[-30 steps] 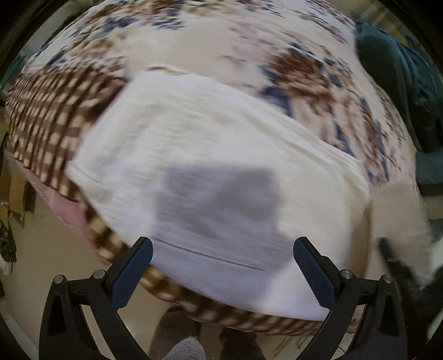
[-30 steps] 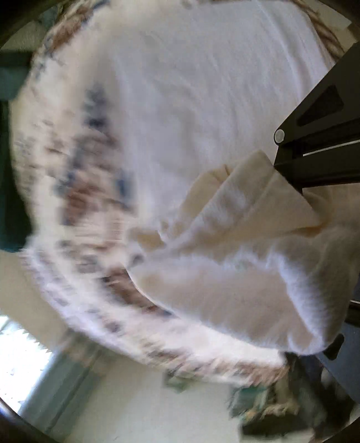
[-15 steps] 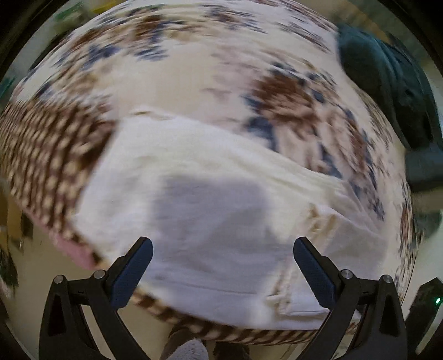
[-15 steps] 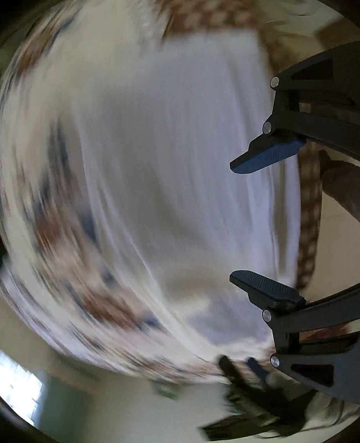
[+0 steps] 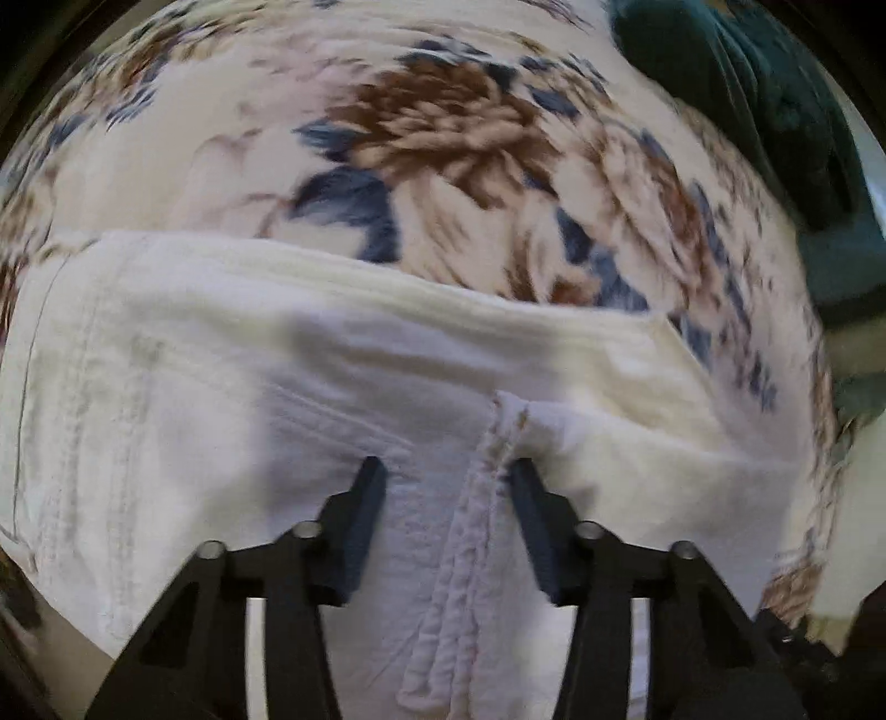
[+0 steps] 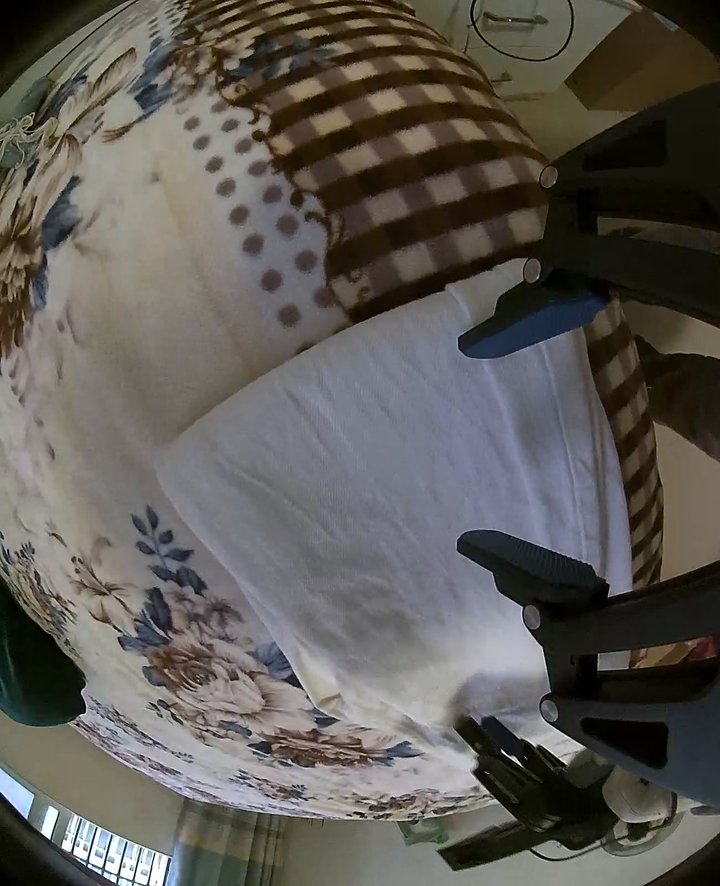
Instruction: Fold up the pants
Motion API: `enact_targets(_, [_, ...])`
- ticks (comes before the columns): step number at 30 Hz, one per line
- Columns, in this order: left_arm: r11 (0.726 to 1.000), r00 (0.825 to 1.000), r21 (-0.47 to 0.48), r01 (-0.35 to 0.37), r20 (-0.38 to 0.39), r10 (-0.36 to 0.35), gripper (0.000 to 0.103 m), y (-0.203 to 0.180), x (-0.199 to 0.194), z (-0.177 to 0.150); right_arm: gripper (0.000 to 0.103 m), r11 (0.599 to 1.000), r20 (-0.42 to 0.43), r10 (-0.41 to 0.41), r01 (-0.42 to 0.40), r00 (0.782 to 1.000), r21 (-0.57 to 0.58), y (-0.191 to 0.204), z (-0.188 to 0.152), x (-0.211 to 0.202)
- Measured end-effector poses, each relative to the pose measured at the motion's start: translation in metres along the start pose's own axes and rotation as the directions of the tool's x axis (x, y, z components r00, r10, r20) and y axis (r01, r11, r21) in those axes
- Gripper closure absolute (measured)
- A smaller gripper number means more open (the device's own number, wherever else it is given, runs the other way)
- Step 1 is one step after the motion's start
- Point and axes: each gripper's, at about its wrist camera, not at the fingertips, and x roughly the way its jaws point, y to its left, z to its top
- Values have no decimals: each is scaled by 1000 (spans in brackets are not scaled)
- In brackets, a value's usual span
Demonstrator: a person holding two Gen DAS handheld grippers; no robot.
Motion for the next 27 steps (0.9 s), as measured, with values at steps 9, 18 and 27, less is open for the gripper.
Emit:
enact_targets(9, [974,983,-153,170,-44,-178,69,31,-33,-10,36,1000,-54,24,-25,998,-17,12,5,6])
enact_targets(18, [988,959,-92,126,-244,-145,68,-1,-26,-78,36,998,-88,23,-29,996,-64,35,0,17])
enact_targets(27, [990,985,-42,137,-101,-140,88,-12,-35,-82,36,998,-86,2,-8,996,-61,38,1,25])
